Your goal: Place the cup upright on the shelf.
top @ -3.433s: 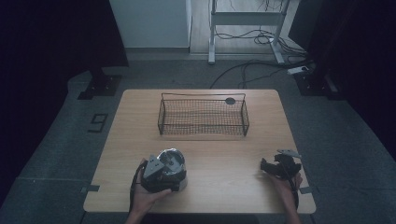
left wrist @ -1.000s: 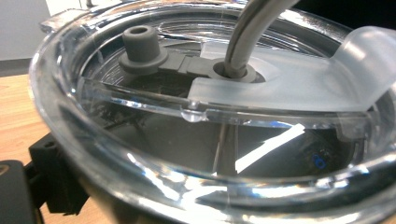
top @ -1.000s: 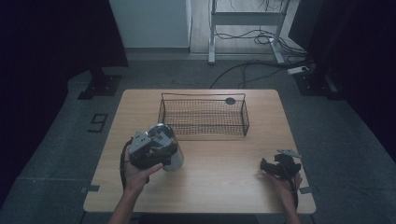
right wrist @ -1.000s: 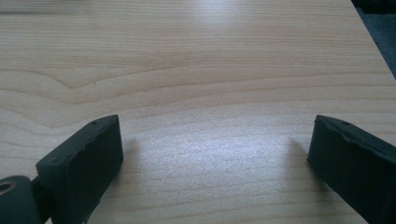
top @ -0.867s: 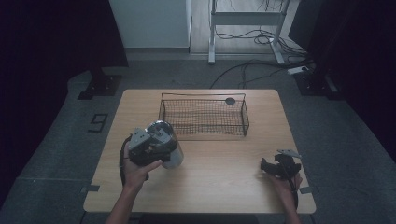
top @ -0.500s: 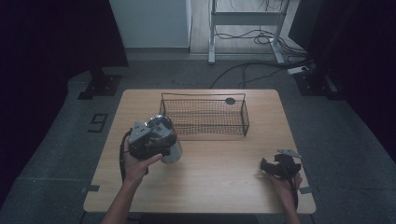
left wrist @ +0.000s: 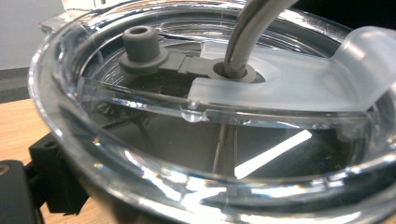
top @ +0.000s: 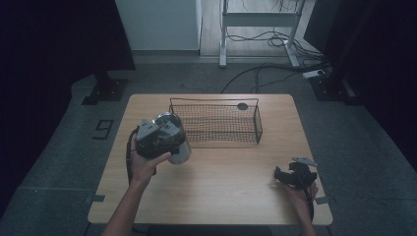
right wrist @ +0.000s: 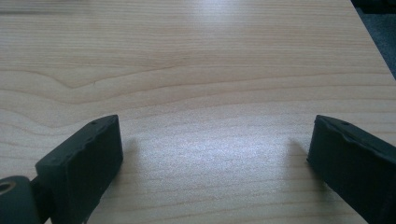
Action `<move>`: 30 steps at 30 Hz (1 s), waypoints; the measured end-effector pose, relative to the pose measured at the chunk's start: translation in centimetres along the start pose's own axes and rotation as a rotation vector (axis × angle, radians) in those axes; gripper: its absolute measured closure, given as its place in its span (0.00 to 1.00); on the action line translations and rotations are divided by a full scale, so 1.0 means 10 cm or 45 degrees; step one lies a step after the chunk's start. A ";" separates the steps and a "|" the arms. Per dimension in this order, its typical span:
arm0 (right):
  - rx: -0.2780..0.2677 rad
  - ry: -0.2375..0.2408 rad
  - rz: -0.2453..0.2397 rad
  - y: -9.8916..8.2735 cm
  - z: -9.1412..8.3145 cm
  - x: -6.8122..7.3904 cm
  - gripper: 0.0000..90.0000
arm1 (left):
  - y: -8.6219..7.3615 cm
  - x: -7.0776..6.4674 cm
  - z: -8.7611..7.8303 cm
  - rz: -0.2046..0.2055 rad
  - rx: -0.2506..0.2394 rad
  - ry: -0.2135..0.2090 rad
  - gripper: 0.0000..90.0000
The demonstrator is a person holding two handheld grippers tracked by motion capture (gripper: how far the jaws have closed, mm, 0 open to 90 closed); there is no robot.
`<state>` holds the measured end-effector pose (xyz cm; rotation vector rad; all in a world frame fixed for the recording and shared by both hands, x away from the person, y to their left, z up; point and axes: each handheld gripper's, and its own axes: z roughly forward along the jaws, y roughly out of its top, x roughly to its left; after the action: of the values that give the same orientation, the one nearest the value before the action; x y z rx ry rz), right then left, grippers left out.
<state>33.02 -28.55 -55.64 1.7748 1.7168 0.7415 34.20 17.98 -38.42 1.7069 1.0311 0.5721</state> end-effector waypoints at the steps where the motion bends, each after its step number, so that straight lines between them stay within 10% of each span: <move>1: 0.000 0.000 0.000 0.00 0.00 0.00 0.03 | 0.01 0.00 0.00 0.000 0.001 0.000 0.04; 30: -0.002 0.001 -0.002 0.00 0.00 0.00 0.03 | 0.31 0.14 0.22 -0.025 -0.020 0.040 0.04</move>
<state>33.04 -28.57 -55.66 1.7721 1.7176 0.7430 37.78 17.63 -36.50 1.6767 1.0619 0.5951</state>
